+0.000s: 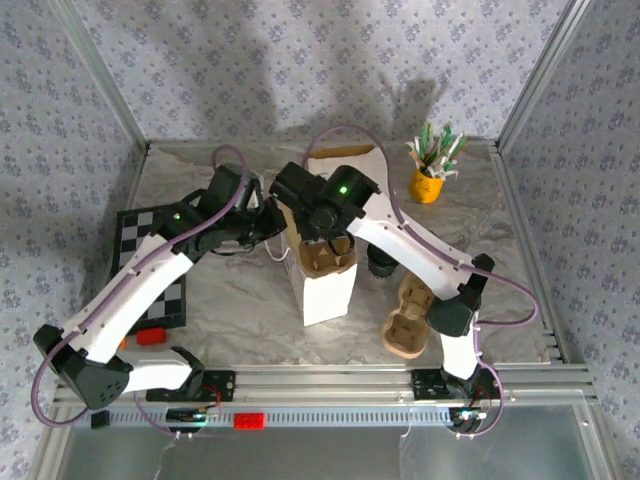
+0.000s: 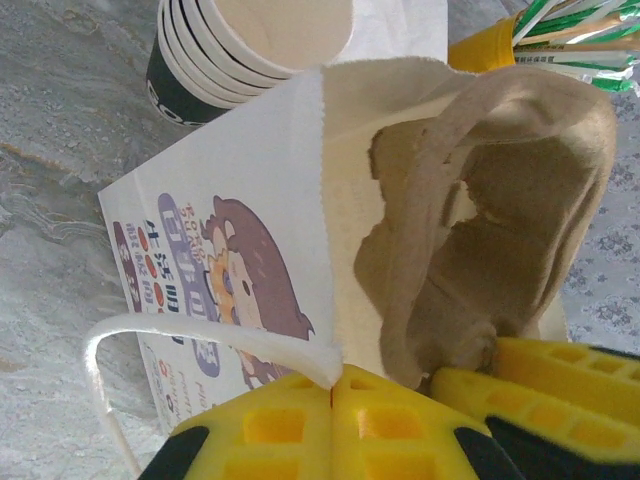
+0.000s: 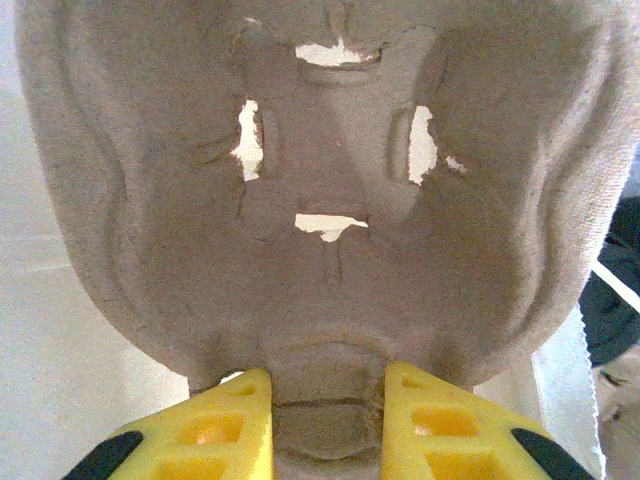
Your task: Pack the takeout coffee
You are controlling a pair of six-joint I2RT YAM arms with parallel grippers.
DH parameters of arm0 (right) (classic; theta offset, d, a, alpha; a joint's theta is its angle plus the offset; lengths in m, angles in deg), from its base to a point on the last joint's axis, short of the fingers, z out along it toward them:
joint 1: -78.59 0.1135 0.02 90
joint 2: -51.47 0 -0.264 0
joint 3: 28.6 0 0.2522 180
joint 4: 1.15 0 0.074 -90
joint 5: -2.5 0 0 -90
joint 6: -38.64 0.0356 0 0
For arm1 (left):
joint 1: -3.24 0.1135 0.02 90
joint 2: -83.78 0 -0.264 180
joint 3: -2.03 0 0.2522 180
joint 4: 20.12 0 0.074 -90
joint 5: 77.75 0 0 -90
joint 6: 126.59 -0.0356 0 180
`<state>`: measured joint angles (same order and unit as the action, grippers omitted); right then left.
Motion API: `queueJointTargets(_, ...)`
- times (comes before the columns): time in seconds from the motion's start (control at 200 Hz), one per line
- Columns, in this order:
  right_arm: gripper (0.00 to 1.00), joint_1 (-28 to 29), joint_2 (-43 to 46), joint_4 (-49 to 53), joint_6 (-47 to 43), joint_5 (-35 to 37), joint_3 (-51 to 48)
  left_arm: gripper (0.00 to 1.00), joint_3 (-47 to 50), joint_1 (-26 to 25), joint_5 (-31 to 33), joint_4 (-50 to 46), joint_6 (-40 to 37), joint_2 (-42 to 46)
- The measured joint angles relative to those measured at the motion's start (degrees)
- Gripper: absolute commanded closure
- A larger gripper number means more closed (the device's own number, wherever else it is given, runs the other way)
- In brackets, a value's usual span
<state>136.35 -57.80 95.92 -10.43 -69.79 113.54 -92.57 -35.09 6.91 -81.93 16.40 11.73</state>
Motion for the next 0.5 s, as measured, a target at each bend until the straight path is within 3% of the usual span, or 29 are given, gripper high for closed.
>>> queueJointTargets(0.5, 0.74, -0.5, -1.5, -5.6, -6.0, -0.5, 2.8, 1.0, 0.0, 1.4, -0.5, 0.2, 0.0, -0.5)
